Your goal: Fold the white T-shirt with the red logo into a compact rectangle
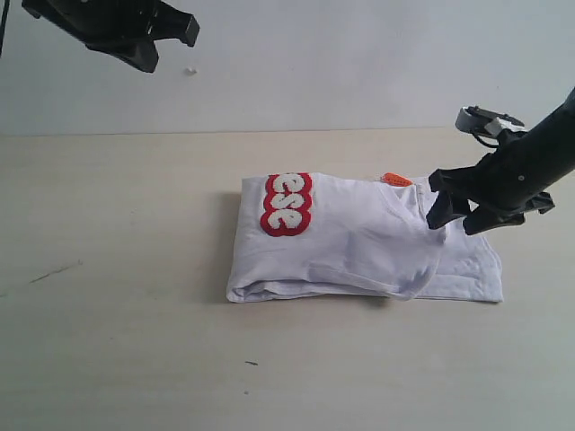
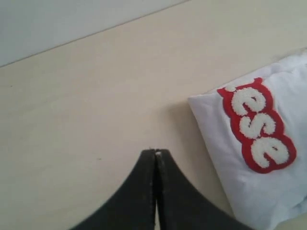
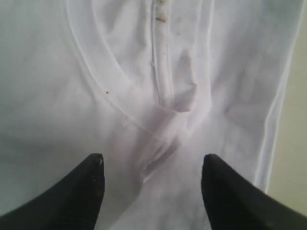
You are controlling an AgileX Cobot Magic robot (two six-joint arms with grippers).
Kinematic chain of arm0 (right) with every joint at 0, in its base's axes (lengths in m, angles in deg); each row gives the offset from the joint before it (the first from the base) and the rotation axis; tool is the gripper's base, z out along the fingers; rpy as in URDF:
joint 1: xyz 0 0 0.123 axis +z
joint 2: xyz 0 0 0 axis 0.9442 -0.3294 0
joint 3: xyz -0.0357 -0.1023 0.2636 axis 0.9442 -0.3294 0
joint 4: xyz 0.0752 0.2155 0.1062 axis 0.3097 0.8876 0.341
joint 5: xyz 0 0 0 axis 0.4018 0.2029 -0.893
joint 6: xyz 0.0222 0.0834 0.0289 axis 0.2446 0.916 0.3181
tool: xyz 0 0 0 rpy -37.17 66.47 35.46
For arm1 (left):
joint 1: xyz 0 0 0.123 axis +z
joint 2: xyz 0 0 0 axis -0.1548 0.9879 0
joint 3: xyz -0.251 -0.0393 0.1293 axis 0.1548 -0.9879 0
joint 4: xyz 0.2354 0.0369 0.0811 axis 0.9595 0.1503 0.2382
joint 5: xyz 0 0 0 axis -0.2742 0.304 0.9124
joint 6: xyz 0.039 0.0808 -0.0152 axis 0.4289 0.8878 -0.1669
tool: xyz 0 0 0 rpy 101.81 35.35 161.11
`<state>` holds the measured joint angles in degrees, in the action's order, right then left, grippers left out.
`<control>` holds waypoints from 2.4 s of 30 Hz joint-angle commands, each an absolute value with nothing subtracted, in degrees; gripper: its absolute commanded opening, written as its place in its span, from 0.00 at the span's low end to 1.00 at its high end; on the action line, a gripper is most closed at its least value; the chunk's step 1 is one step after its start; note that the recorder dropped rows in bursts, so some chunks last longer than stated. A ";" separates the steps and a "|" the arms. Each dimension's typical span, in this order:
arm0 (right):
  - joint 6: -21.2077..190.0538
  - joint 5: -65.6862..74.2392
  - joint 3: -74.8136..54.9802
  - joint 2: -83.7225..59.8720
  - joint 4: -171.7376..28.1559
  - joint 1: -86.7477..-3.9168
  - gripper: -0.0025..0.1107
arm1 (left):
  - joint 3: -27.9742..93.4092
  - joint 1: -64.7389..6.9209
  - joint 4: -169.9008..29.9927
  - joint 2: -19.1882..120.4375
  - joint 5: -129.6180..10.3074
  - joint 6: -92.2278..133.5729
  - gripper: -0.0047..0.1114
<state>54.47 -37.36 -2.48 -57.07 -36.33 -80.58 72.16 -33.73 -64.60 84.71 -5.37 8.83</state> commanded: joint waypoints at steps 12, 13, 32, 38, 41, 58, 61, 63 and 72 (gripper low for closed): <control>45.74 -35.22 -2.43 -61.92 -21.70 -80.75 0.54 | 71.36 -26.18 -63.54 82.20 -6.51 8.87 0.04; 45.74 -35.21 -2.43 -61.92 -21.62 -80.75 0.54 | 71.36 -25.93 -63.54 82.20 -6.51 8.87 0.04; 55.34 -36.07 -2.43 -64.07 -33.34 -80.07 0.37 | 71.36 -24.90 -65.68 82.20 -6.67 8.75 0.04; 51.89 -41.54 0.95 -62.41 -32.68 -80.07 0.02 | 71.36 -24.90 -65.68 82.20 -6.67 8.87 0.04; 51.78 -44.33 2.93 -59.66 -32.39 -80.07 0.02 | 71.36 -24.90 -65.80 82.20 -6.67 8.87 0.04; 77.03 -49.69 4.38 -40.81 -68.43 -80.07 0.02 | 71.36 -24.90 -66.18 82.20 -7.69 8.87 0.04; 78.13 -49.32 4.38 -39.61 -69.89 -80.07 0.02 | 71.36 -24.90 -66.18 82.20 -7.83 8.87 0.04; 78.13 -49.26 4.38 -39.09 -70.15 -80.07 0.02 | 71.36 -24.90 -66.18 82.20 -7.98 8.87 0.04; 85.88 -50.95 5.59 -37.58 -85.30 -80.07 0.02 | 71.36 -24.90 -66.52 82.20 -8.17 8.87 0.04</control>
<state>82.41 -49.96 4.76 -38.21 -78.65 -79.90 71.70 -24.96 -65.92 82.83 -7.41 8.83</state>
